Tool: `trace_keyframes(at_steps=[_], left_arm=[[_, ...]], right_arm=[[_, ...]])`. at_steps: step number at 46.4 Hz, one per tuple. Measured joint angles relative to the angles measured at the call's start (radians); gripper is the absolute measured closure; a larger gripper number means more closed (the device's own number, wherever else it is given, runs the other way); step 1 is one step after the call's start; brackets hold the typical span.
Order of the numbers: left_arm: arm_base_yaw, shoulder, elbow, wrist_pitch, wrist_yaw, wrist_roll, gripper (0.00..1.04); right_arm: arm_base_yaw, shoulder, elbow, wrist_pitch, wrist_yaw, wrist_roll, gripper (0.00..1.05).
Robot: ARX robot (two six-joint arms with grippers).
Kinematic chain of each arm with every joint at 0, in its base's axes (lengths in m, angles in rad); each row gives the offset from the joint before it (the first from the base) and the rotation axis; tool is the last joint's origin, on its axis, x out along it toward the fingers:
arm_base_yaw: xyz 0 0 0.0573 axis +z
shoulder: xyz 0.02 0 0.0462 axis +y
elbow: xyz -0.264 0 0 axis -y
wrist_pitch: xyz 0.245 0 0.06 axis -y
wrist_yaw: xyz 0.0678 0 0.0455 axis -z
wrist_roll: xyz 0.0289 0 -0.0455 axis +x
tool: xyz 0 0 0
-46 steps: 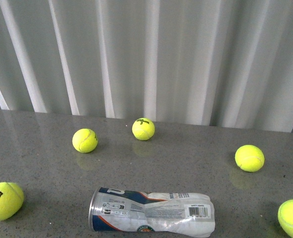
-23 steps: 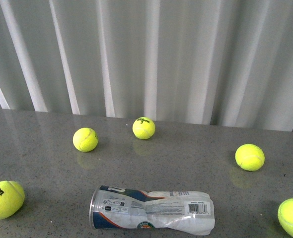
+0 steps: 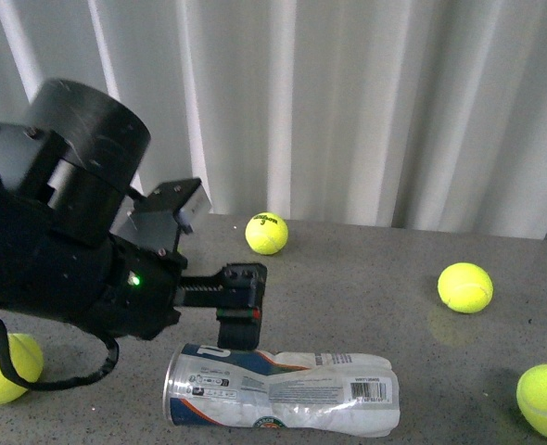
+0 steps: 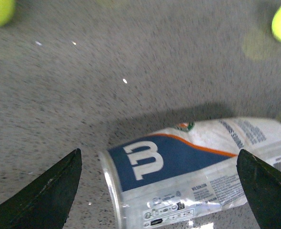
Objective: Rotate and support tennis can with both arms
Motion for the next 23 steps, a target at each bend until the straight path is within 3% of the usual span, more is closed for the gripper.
trace_keyframes(at_steps=[16, 23], left_arm=[[0.035, 0.083, 0.002, 0.023, -0.042, 0.080, 0.07], [0.044, 0.068, 0.001, -0.061, -0.027, 0.106, 0.07]], right_arm=[[0.000, 0.000, 0.000, 0.000, 0.000, 0.000, 0.07], [0.000, 0.000, 0.000, 0.000, 0.000, 0.000, 0.07]])
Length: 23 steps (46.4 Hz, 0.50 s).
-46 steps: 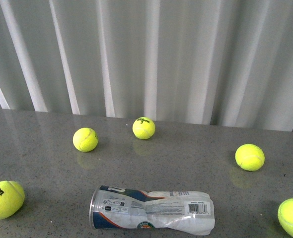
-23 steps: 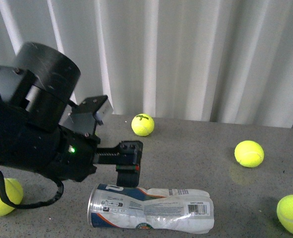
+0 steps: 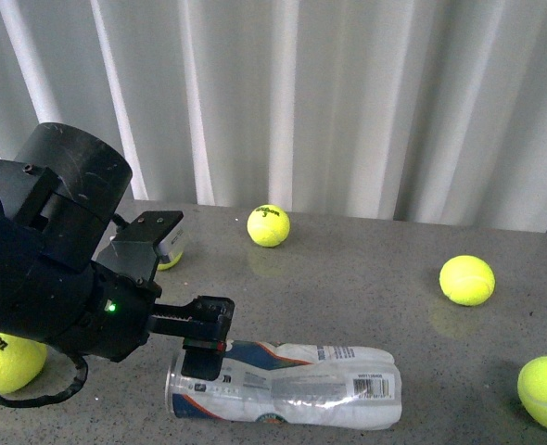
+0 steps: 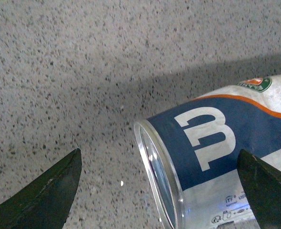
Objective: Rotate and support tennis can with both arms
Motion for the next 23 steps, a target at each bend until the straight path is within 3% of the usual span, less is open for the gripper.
trace_keyframes(at_steps=[10, 23], left_arm=[[0.017, -0.037, 0.019, -0.127, 0.032, -0.005, 0.07], [0.003, -0.048, 0.017, -0.149, 0.119, -0.075, 0.07]], right_arm=[[0.000, 0.000, 0.000, 0.000, 0.000, 0.000, 0.07], [0.000, 0.000, 0.000, 0.000, 0.000, 0.000, 0.07]])
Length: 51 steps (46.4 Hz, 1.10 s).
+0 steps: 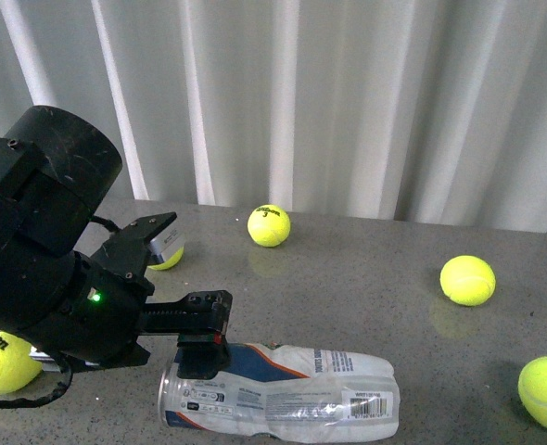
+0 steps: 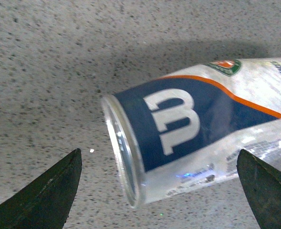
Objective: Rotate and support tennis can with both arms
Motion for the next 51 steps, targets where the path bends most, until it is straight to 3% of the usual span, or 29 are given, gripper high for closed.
trace_keyframes(at_steps=[6, 19, 29, 36, 41, 51], left_arm=[[-0.039, 0.001, -0.028, 0.038, 0.053, -0.067, 0.08], [-0.080, 0.035, -0.055, 0.073, 0.074, -0.126, 0.64], [-0.070, 0.025, -0.055, 0.076, 0.109, -0.123, 0.91], [-0.051, -0.024, -0.037, 0.037, 0.134, -0.087, 1.00], [-0.037, -0.073, -0.002, -0.035, 0.116, -0.028, 1.00], [-0.017, -0.173, 0.195, -0.338, 0.016, 0.225, 1.01]], right_arm=[[0.000, 0.000, 0.000, 0.000, 0.000, 0.000, 0.07], [0.000, 0.000, 0.000, 0.000, 0.000, 0.000, 0.07], [0.000, 0.000, 0.000, 0.000, 0.000, 0.000, 0.07], [0.000, 0.000, 0.000, 0.000, 0.000, 0.000, 0.07], [0.000, 0.000, 0.000, 0.000, 0.000, 0.000, 0.07], [0.000, 0.000, 0.000, 0.000, 0.000, 0.000, 0.07]])
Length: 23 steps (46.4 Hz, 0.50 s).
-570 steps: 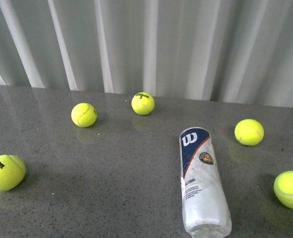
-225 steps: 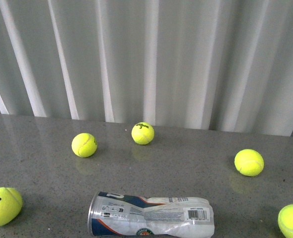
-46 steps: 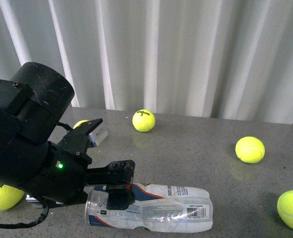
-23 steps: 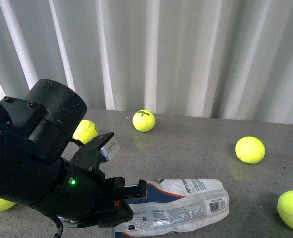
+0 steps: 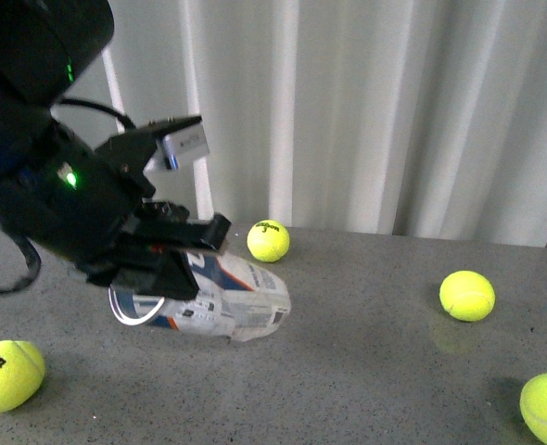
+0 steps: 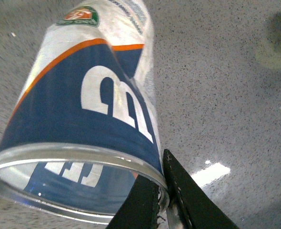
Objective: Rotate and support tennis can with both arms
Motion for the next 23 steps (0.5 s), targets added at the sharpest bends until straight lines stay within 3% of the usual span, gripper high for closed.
trace_keyframes(at_steps=[14, 23], left_arm=[[-0.026, 0.013, 0.363, -0.429, -0.168, 0.447, 1.01], [-0.078, 0.056, 0.535, -0.612, -0.298, 0.764, 1.01]], right_arm=[[0.000, 0.000, 0.000, 0.000, 0.000, 0.000, 0.07], [0.000, 0.000, 0.000, 0.000, 0.000, 0.000, 0.07]])
